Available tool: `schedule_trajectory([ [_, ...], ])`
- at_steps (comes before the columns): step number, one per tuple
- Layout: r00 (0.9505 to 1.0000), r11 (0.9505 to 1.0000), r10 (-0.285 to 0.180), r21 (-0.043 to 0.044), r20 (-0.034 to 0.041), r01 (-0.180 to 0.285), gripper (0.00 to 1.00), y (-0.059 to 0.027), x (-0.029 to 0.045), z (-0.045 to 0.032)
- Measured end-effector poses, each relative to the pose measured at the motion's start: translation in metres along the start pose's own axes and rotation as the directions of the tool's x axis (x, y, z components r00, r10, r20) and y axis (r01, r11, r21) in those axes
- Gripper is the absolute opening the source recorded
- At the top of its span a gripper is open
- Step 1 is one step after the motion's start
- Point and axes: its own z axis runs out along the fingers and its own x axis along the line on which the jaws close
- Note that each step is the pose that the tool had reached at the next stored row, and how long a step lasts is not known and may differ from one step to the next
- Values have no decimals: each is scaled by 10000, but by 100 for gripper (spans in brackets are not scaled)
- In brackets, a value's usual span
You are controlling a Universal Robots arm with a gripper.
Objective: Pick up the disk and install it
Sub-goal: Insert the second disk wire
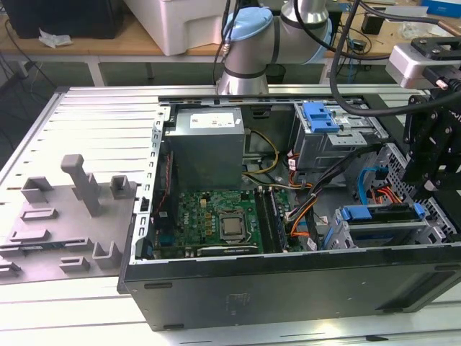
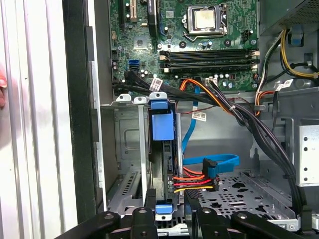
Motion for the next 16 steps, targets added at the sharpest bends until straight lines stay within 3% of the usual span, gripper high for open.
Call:
schedule_trajectory([
  [4,10000,10000,0,1,-33,0,36,1,-8,-1],
  [5,9999,10000,-4,5,-100,4,36,2,-22,-1],
  [9,9997,10000,-8,10,-226,8,36,7,-92,-3],
  [13,9991,10000,-13,17,-416,14,36,30,-210,-9],
  [16,9989,10000,-17,18,-471,18,36,45,-296,-11],
])
